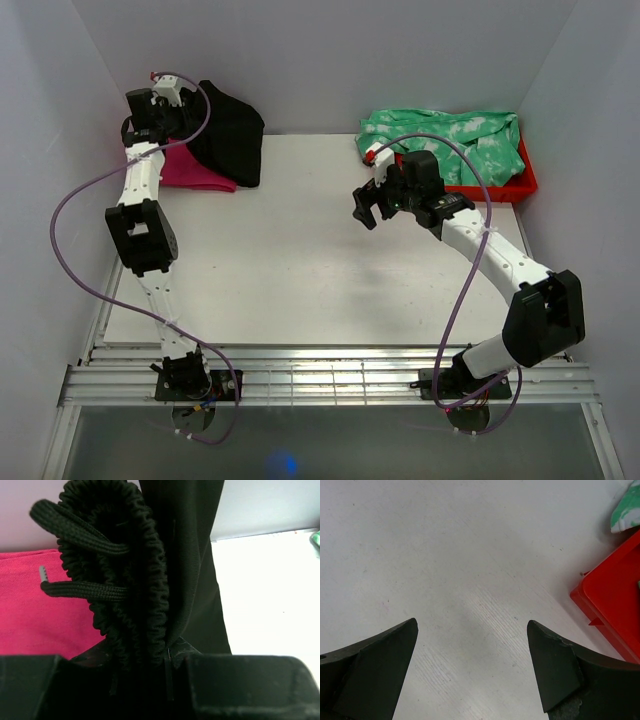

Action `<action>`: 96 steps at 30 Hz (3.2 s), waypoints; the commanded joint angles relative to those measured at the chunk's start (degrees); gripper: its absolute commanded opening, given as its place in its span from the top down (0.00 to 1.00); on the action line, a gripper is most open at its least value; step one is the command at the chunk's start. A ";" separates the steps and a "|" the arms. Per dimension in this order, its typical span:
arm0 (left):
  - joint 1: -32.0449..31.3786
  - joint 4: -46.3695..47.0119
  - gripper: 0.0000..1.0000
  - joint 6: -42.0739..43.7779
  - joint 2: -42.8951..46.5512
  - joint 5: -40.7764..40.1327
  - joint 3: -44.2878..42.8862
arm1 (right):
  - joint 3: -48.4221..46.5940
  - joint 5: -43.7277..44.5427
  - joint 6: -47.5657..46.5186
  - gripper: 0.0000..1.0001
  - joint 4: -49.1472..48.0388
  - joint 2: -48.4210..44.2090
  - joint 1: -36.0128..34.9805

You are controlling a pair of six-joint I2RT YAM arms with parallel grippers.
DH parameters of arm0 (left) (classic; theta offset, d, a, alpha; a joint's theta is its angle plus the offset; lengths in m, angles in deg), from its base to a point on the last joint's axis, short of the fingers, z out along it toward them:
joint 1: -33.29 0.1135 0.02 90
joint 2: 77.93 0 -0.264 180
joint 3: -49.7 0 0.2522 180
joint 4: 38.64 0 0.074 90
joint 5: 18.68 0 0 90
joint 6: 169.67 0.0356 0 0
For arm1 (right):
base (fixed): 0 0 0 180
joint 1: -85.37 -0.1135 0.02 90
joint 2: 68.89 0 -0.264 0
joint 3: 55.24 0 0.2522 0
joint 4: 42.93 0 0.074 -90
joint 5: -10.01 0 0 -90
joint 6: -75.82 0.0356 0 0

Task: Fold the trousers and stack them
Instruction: Neatly place the folded trousers to the corner

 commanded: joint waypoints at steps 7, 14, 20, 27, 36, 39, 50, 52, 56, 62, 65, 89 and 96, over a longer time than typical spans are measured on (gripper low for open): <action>4.81 10.76 1.00 -0.71 0.24 0.83 -1.80 | -1.58 -1.72 0.16 0.05 -0.60 1.55 0.00; 6.13 16.23 1.00 -7.47 1.30 8.91 -1.35 | -2.37 -1.63 -0.37 0.04 0.28 2.78 0.00; 6.22 16.15 1.00 -9.78 1.57 7.43 -4.07 | -2.99 -2.15 -0.46 0.04 0.46 3.40 0.00; 6.83 11.92 1.00 -6.35 -0.37 4.62 -2.96 | -2.90 -1.98 -0.55 0.04 0.72 3.49 0.00; 8.41 12.98 1.00 -0.19 -1.85 -2.14 2.26 | -2.63 -2.59 -0.28 0.04 0.81 4.72 0.00; 9.12 14.82 1.00 0.59 -3.35 -5.13 3.13 | -2.55 -2.77 -0.28 0.04 0.81 5.07 -0.08; 10.17 17.02 1.00 2.62 -12.49 -11.47 -2.93 | -1.14 -2.86 -0.63 0.04 1.07 5.68 -0.26; 10.18 16.94 1.00 3.14 -12.94 -12.61 -3.11 | -1.06 -2.77 -0.72 0.03 1.24 5.68 -0.26; 10.26 15.62 0.97 3.68 -13.82 -14.62 -3.90 | -1.14 -3.03 -0.99 0.03 1.33 5.86 -0.26; 10.88 18.69 0.41 3.15 -8.46 -16.57 1.98 | -1.32 -3.39 -0.64 0.03 1.60 5.25 -0.35; 11.23 16.77 0.33 3.50 -6.88 -17.09 -1.33 | -1.67 -3.39 -0.63 0.02 2.03 4.54 -0.35; 11.23 1.04 0.02 3.32 6.91 6.71 5.73 | -4.84 -9.36 -3.97 0.10 8.19 2.27 -0.26; 1.32 -11.09 0.02 11.32 25.01 8.22 28.47 | 6.23 -9.45 -3.27 0.10 8.19 -6.79 5.87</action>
